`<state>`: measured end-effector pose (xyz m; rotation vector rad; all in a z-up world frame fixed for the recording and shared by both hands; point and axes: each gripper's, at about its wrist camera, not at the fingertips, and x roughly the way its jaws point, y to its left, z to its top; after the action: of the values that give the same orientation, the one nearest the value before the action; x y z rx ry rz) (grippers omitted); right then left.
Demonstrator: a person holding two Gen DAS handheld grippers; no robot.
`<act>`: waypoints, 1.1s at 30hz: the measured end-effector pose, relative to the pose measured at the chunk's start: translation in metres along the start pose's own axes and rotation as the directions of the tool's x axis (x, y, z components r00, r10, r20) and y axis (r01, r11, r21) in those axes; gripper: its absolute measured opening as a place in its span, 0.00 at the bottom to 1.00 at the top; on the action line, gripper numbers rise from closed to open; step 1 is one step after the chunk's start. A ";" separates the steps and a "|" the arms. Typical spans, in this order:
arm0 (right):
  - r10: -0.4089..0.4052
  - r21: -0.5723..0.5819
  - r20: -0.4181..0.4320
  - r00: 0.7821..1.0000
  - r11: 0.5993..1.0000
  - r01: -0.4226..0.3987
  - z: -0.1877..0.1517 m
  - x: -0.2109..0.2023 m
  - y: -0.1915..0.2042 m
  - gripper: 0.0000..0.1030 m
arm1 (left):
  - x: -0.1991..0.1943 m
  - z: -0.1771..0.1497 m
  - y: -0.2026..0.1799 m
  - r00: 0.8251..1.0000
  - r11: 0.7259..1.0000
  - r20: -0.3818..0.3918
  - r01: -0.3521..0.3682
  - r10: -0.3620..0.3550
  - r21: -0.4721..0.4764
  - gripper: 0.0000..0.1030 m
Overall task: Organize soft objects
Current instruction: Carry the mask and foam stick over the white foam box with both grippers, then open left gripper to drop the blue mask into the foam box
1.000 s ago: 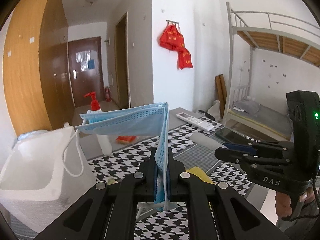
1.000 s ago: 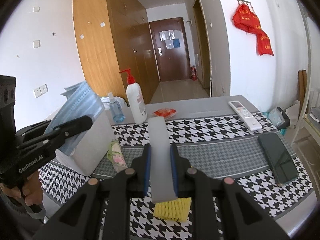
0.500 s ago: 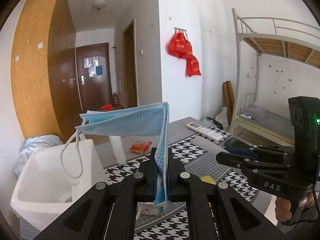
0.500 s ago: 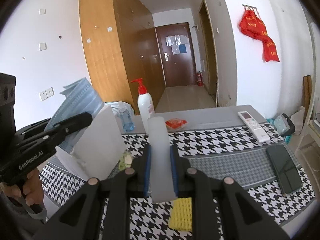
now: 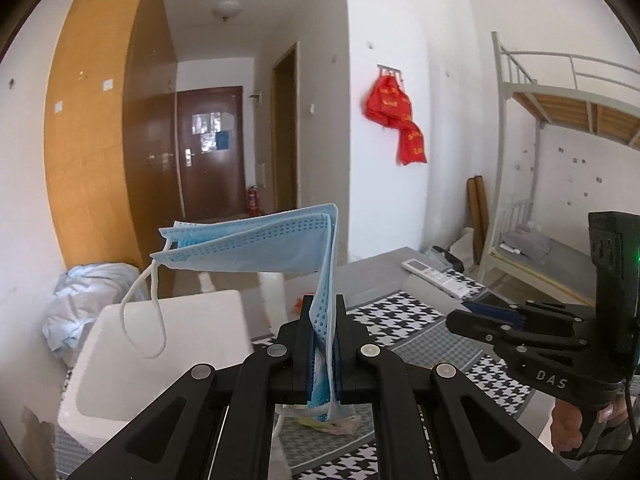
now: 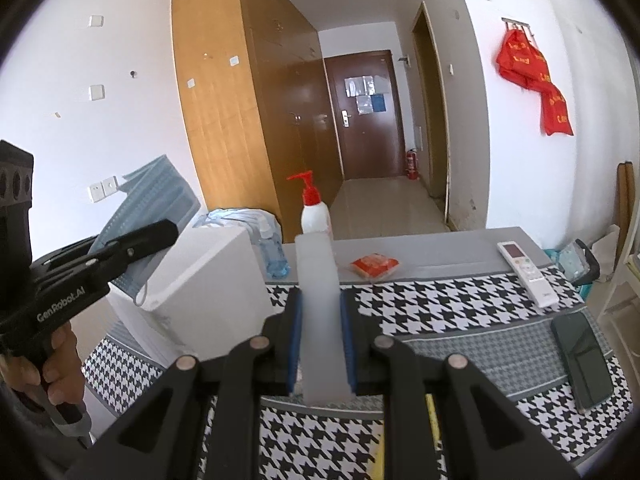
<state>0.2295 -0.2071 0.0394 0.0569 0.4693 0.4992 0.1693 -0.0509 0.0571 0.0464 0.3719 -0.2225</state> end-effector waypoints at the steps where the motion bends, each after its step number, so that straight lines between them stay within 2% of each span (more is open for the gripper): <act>1: 0.003 -0.001 0.001 1.000 1.000 -0.003 0.001 0.001 0.001 0.22 | 0.000 0.001 0.002 1.000 1.000 -0.002 -0.010 0.010 -0.003 0.07; 13: 0.067 -0.047 -0.005 0.998 0.997 -0.067 0.013 0.014 0.029 0.22 | -0.006 0.004 0.029 0.993 0.992 -0.013 -0.119 0.119 -0.038 0.07; 28: 0.143 -0.092 -0.035 0.989 0.985 -0.146 0.023 0.040 0.067 0.22 | -0.006 -0.002 0.071 0.967 0.964 -0.065 -0.253 0.248 -0.088 0.07; 33: 0.151 -0.101 -0.041 0.988 0.983 -0.154 0.025 0.044 0.074 0.22 | -0.003 -0.005 0.078 0.961 0.958 -0.085 -0.270 0.262 -0.096 0.07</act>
<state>0.2410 -0.1195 0.0553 -0.0155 0.4728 0.6750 0.1826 0.0262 0.0538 -0.0008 0.4442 0.0661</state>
